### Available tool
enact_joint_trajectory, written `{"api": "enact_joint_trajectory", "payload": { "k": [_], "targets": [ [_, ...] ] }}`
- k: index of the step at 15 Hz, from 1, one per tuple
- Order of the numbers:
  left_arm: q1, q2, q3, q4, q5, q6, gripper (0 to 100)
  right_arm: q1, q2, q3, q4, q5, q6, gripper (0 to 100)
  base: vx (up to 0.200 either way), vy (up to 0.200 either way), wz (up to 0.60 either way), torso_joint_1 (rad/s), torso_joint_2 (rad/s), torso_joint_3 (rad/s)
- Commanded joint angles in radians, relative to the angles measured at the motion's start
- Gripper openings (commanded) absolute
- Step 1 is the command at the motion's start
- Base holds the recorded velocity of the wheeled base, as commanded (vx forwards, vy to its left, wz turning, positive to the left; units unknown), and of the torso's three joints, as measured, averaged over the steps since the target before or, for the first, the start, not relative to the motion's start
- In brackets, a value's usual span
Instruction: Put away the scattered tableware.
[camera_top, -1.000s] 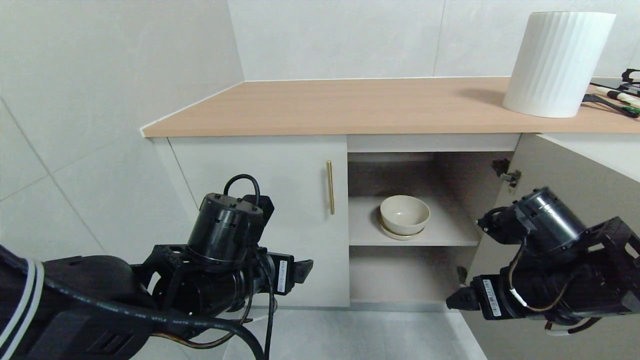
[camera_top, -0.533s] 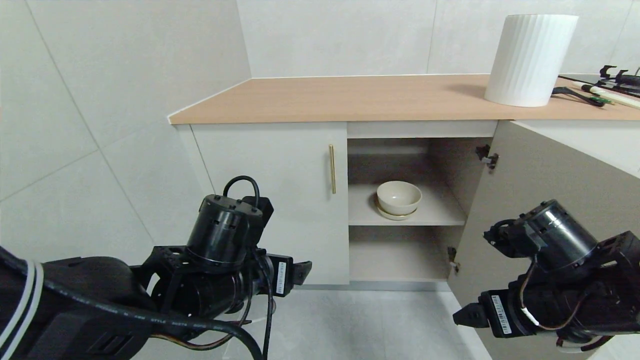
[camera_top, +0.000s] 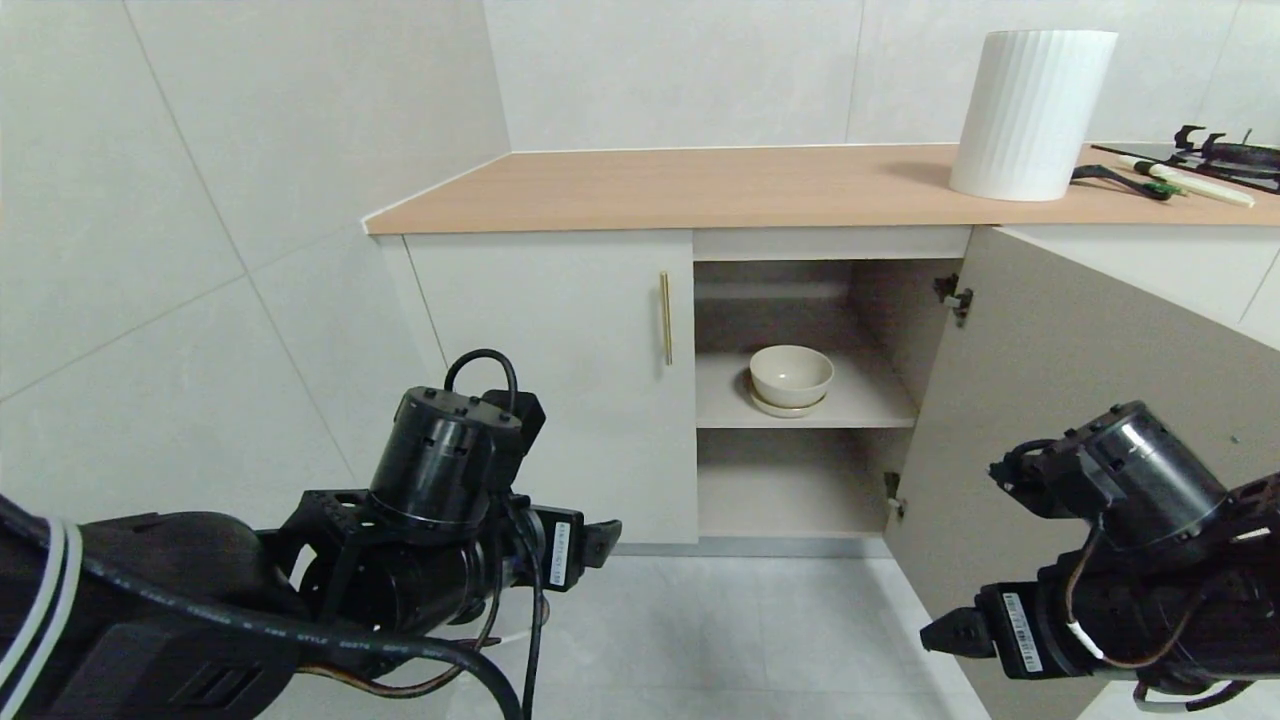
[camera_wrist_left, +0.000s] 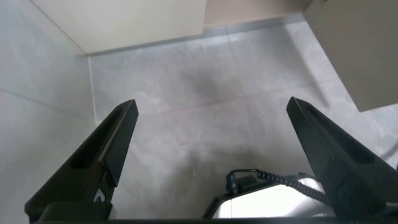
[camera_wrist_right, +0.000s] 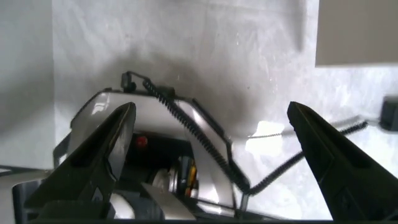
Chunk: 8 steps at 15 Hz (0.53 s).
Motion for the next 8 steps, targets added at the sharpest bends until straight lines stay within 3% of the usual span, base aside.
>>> {"api": "enact_joint_trajectory", "payload": {
  "k": [1,4,8],
  "targets": [
    [0.000,0.001,0.000,0.001,0.000,0.001,100,0.003,-0.049,0.055,-0.001,0.002,0.039,100,0.000,0.000,0.00,0.000,0.00,0.000],
    [0.000,0.013,0.000,0.001,0.000,0.001,100,0.001,-0.060,0.127,-0.004,0.002,0.047,100,0.000,0.000,0.00,0.000,0.00,0.000],
    [0.000,0.007,0.000,0.001,0.002,0.001,100,0.000,-0.049,0.170,-0.006,0.005,0.052,100,0.000,-0.200,0.00,0.002,0.01,0.004]
  ]
}}
